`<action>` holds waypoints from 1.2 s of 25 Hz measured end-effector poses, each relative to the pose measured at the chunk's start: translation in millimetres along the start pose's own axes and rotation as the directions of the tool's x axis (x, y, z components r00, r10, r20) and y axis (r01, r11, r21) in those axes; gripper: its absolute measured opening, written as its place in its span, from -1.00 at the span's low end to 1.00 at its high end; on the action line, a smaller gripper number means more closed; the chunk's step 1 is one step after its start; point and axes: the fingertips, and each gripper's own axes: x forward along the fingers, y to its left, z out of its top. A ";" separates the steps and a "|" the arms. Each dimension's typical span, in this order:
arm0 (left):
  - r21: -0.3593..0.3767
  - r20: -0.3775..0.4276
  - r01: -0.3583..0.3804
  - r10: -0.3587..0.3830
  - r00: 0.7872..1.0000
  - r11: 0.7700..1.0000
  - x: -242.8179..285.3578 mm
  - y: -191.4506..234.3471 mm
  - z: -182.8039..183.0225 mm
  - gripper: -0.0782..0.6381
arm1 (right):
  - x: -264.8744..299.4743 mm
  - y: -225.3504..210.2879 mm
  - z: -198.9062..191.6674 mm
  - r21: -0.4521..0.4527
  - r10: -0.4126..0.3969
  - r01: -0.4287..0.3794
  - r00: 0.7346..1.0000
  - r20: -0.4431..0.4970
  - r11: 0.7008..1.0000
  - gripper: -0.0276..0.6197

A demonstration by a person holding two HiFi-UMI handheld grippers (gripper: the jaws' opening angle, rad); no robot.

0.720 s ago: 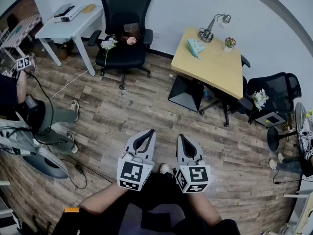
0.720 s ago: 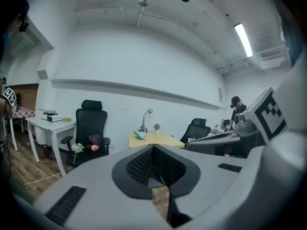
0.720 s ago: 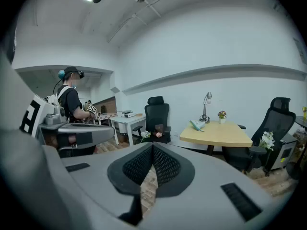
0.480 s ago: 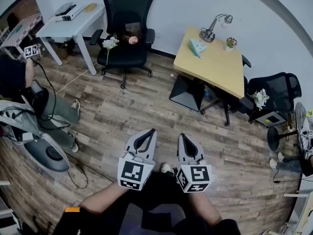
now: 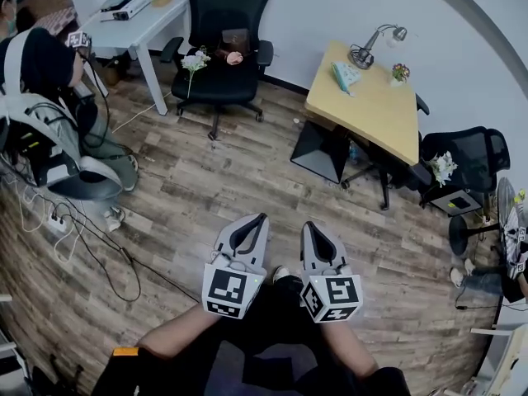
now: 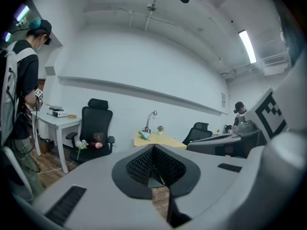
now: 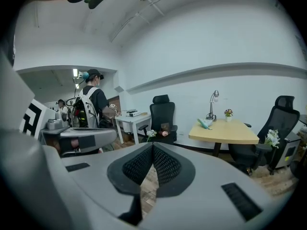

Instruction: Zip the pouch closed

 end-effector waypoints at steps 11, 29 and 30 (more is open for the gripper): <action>0.003 -0.021 -0.047 0.047 0.999 0.999 23.5 26.7 -5.6 -0.75 | 46.2 -7.6 0.1 0.023 0.054 -0.054 0.998 -0.015 0.998 -0.87; 0.077 -0.062 -0.080 0.085 0.994 0.994 199.7 18.1 32.3 -0.75 | 152.3 -157.4 51.8 -0.007 0.097 -0.097 0.995 -0.007 0.995 -0.87; 0.083 -0.061 -0.080 0.085 0.994 0.993 209.3 15.0 34.6 -0.75 | 154.7 -167.9 54.3 -0.007 0.095 -0.095 0.996 -0.003 0.995 -0.87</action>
